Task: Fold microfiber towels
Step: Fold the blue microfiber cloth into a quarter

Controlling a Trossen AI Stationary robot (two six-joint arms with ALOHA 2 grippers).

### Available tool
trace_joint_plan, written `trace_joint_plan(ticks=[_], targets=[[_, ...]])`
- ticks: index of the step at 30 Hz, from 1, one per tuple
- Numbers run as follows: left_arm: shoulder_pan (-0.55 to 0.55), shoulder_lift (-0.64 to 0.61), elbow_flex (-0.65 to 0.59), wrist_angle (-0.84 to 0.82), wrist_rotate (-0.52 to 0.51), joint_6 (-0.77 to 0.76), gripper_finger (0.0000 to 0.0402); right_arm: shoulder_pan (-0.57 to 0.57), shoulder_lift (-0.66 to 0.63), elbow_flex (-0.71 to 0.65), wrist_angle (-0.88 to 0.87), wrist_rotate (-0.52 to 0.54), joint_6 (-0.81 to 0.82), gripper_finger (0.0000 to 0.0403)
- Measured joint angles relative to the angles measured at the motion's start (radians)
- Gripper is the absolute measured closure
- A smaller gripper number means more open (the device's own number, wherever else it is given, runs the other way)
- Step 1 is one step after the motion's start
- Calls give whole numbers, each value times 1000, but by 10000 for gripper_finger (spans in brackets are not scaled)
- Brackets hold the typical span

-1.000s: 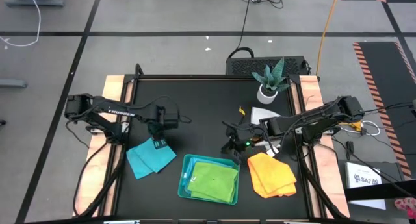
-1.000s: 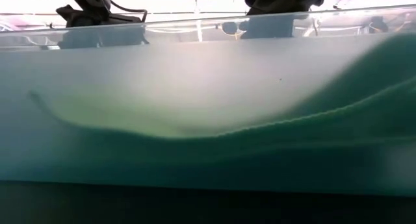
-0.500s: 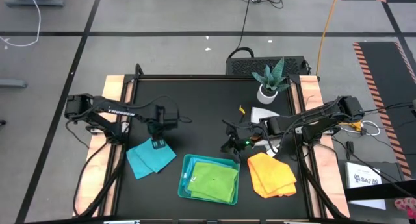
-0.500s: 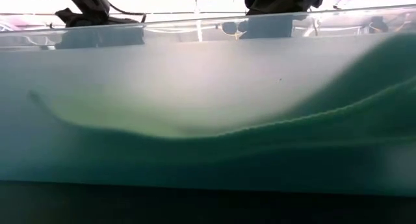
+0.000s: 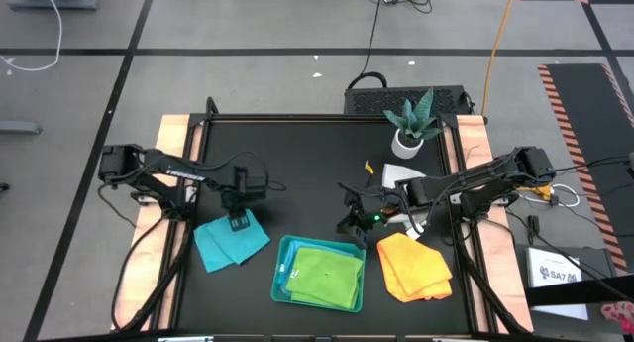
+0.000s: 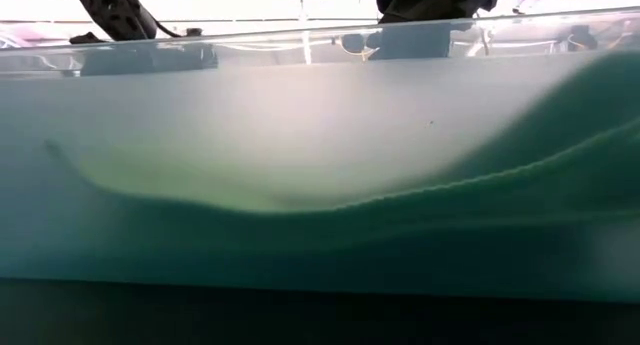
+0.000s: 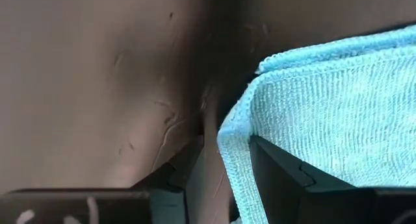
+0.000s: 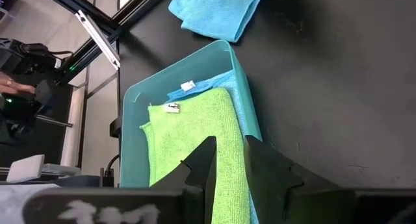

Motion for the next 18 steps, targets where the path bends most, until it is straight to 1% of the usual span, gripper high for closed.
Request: trace_joint_plan(ticks=[6, 18], targets=[[0, 0, 7, 21, 0, 3, 275, 0, 0, 0, 0, 0, 0, 335], [0, 0, 90, 36, -10, 31, 275, 0, 0, 0, 0, 0, 0, 335]])
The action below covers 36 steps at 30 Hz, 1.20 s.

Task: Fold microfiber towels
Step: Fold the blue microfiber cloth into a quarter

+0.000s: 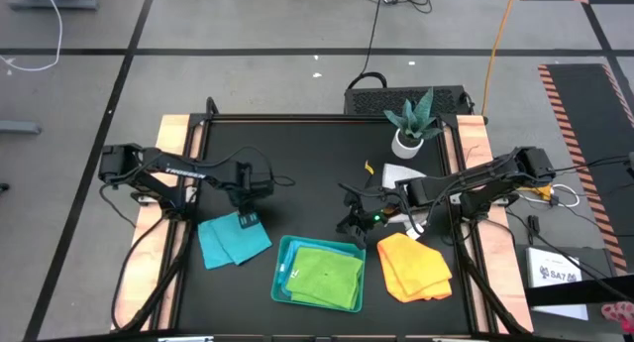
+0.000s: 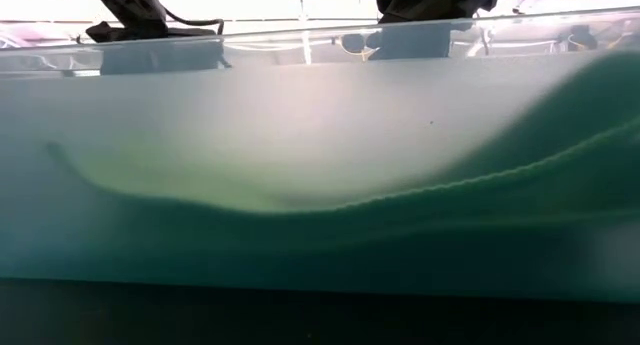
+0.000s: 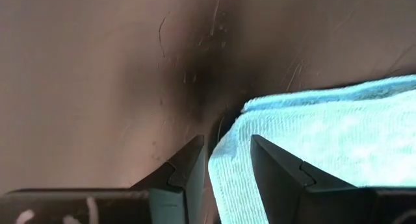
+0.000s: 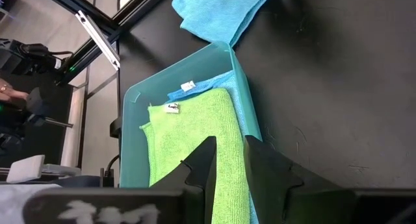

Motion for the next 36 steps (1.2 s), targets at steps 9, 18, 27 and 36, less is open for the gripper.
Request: trace_joint_plan(ticks=[9, 18, 27, 36], targets=[[0, 0, 0, 11, -1, 34, 275, 0, 0, 0, 0, 0, -2, 335], [0, 0, 0, 11, -1, 116, 275, 0, 0, 0, -1, 0, -3, 335], [0, 0, 0, 10, -1, 118, 275, 0, 0, 0, -2, 0, -3, 335], [0, 0, -63, 10, 5, 79, 275, 0, 0, 0, -2, 0, -2, 335]])
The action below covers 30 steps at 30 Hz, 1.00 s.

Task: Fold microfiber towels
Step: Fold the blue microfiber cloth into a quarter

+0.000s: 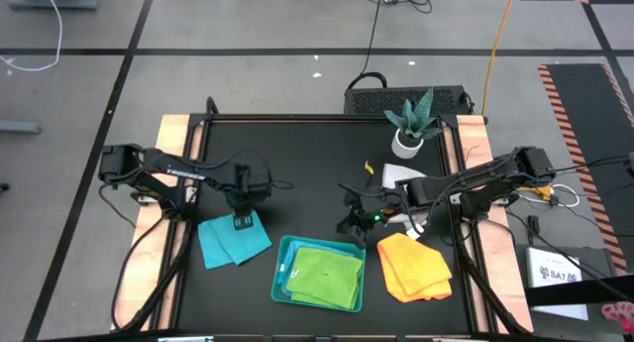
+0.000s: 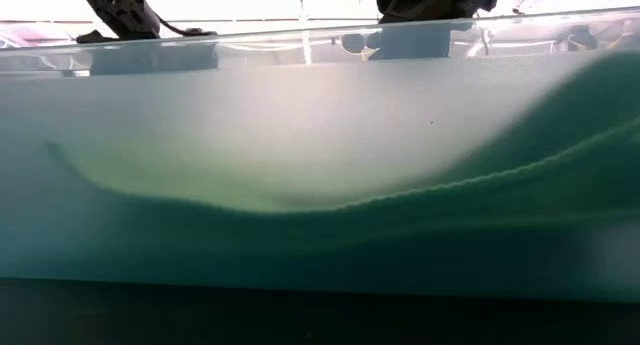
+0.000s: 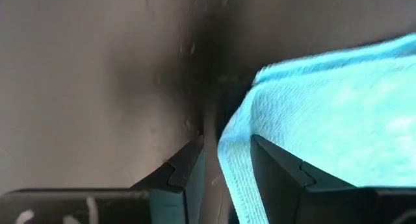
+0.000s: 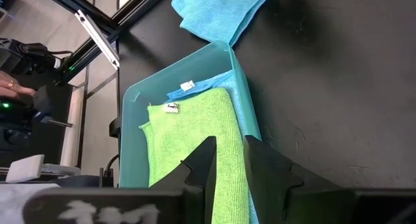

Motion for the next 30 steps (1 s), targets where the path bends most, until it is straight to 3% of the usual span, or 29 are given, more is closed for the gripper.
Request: trace_joint_plan(ticks=[7, 14, 23, 30], targets=[[0, 0, -12, 26, -1, -40, 289, 0, 0, 0, -1, 3, -2, 335], [-1, 0, -6, 51, 4, -67, 392, 0, 0, 0, -2, 6, 1, 335], [-11, 0, 112, 27, 3, -56, 394, -6, 0, 0, -4, 29, 25, 335], [-12, 0, 300, -148, -76, -13, 397, -6, 0, 0, -4, 29, 27, 335]])
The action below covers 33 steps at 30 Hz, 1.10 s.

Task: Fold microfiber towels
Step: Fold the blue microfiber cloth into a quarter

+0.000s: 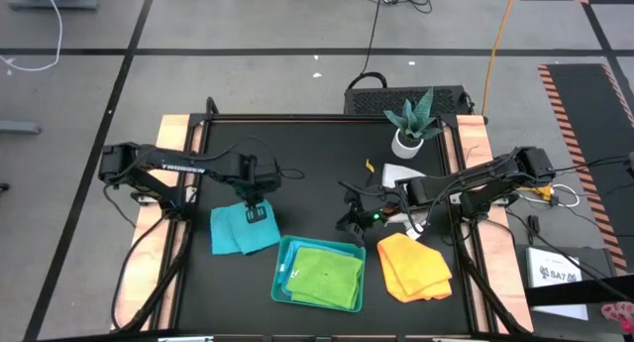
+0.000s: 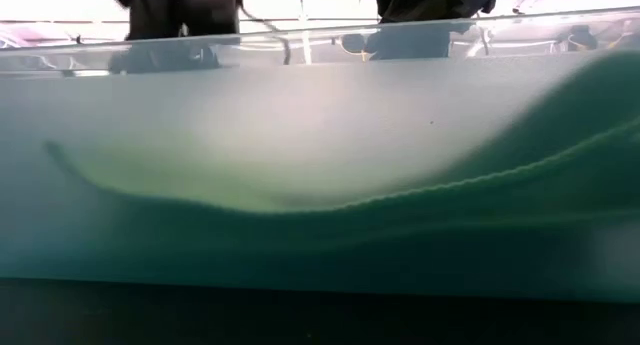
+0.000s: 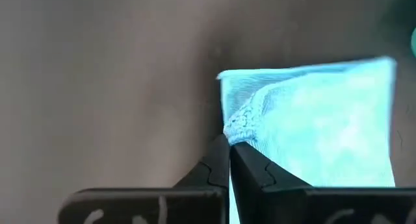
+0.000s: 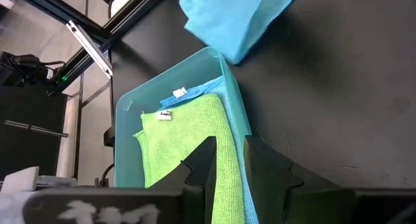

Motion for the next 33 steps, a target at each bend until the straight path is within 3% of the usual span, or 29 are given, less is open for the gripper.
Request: trace_joint_plan(ticks=[8, 15, 20, 27, 30, 33], targets=[[-10, 0, 384, -200, -239, 112, 396, 0, 0, 0, 6, 29, -27, 335], [-10, 0, 621, -257, -265, 243, 396, -43, 0, 0, 40, 159, -133, 335], [-10, 0, 649, -295, -262, 220, 397, -105, 0, 0, 181, 157, -287, 335], [-10, 0, 585, -308, -207, 110, 395, -237, -12, 0, 339, 143, -605, 335], [-10, 0, 545, -308, -204, 34, 399, -323, -29, 1, 309, 82, -700, 335], [-10, 0, 503, -309, -166, -53, 395, -439, -33, 1, 279, -66, -747, 335]])
